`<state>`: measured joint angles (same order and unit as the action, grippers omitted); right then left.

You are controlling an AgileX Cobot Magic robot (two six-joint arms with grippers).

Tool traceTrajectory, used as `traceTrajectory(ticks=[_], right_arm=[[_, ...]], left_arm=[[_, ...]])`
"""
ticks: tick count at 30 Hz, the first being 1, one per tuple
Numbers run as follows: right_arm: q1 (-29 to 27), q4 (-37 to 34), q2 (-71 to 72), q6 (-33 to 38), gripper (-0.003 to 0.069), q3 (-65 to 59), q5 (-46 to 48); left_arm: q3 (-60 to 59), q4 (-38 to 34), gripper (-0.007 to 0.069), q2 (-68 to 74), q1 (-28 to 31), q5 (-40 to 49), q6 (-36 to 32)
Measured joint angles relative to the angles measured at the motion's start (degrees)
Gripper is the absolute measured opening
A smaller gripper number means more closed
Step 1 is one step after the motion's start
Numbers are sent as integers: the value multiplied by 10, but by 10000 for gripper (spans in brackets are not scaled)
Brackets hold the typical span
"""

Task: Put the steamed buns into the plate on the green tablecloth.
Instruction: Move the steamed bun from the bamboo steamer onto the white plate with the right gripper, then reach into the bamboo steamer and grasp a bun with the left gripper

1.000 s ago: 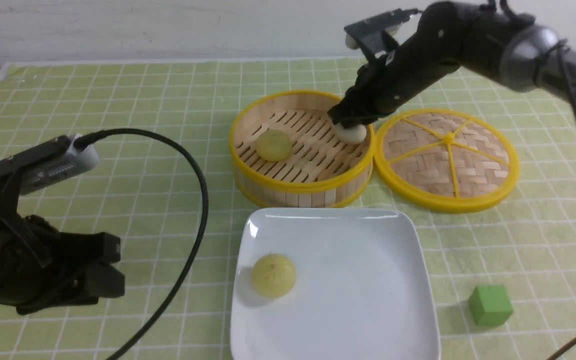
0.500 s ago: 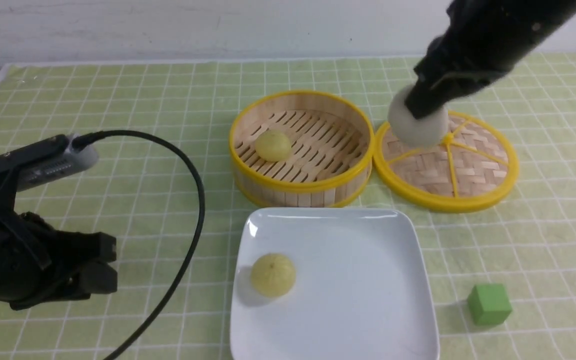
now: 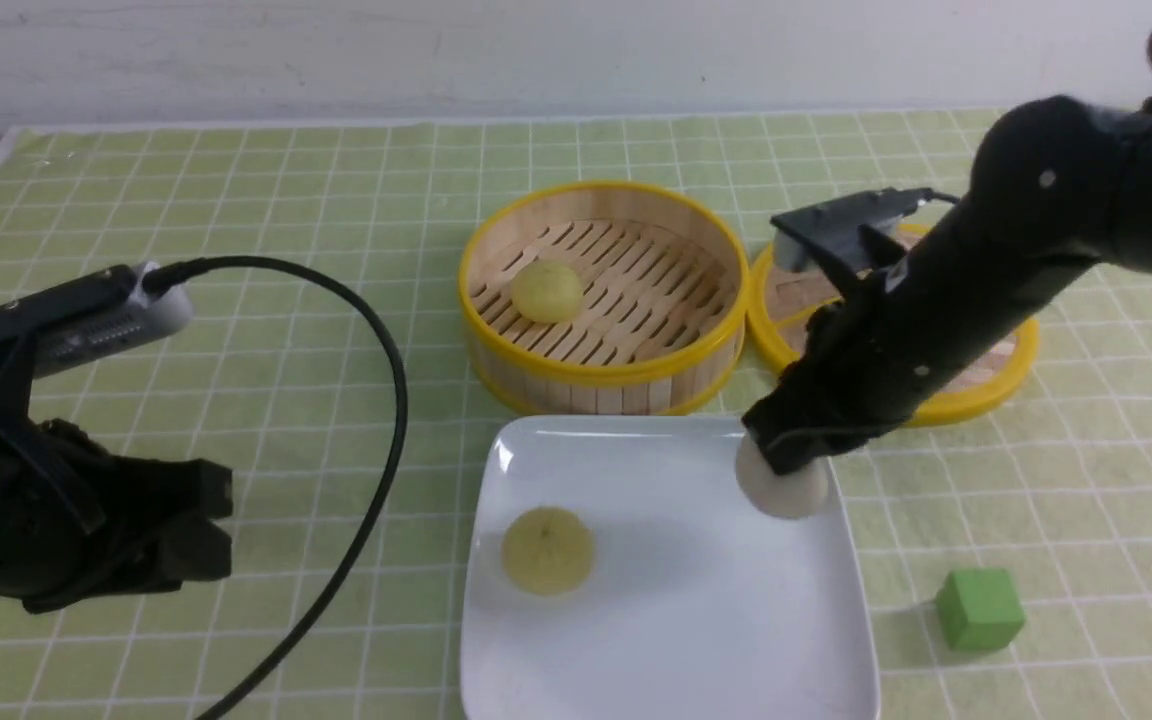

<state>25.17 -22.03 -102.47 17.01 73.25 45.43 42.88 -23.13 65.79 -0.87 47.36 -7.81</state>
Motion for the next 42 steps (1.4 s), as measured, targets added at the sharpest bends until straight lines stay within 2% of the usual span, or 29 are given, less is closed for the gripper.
traceTrajectory(ticks=[5,8,10,11,12,13,14,17,19,21,25,26,27,28,29,30,31,32,34,36,42], right_arm=[[23,11,-45,-14,120,0,-33],[33,7,-69,-43,319,3,-48],[33,7,-69,-55,402,9,-35],[33,7,-69,-64,470,21,-3],[32,8,-69,-64,481,23,-3],[32,14,-69,-69,549,45,41],[31,19,-69,-69,587,64,80],[30,40,-68,-64,628,132,204],[30,59,-61,-64,609,158,224],[30,80,-47,-64,558,166,232],[30,135,-14,-82,360,165,243],[30,157,3,-91,264,156,243],[30,169,20,-99,206,149,243],[30,172,24,-102,178,147,243],[29,191,61,-117,80,124,243],[28,201,87,-125,29,106,243],[28,204,93,-126,14,99,243],[27,213,141,-136,-10,69,244],[27,217,205,-146,-15,21,246],[27,215,282,-157,-15,-47,249],[27,215,422,-161,-15,-199,194]], left_arm=[[0,0,242,0,0,0,0],[0,-1,242,0,0,0,0],[0,-1,242,0,0,0,0],[0,-1,242,0,0,0,0],[0,-1,242,0,0,0,0],[0,-1,242,0,0,0,0],[0,-1,242,0,0,0,0],[0,-1,242,0,0,0,0],[0,-1,242,0,0,0,0],[0,-1,242,0,0,-1,0],[0,-1,237,0,0,-8,0],[0,-1,232,0,0,-11,0],[0,-1,225,0,0,-12,0],[0,-1,225,0,0,-12,0],[1,0,198,1,0,-13,0],[3,0,174,2,0,-12,0],[4,0,168,2,0,-11,0],[14,0,118,7,0,-5,0],[38,1,41,20,0,12,0],[82,-1,4,46,0,31,0],[182,-1,2,126,-43,54,0]])
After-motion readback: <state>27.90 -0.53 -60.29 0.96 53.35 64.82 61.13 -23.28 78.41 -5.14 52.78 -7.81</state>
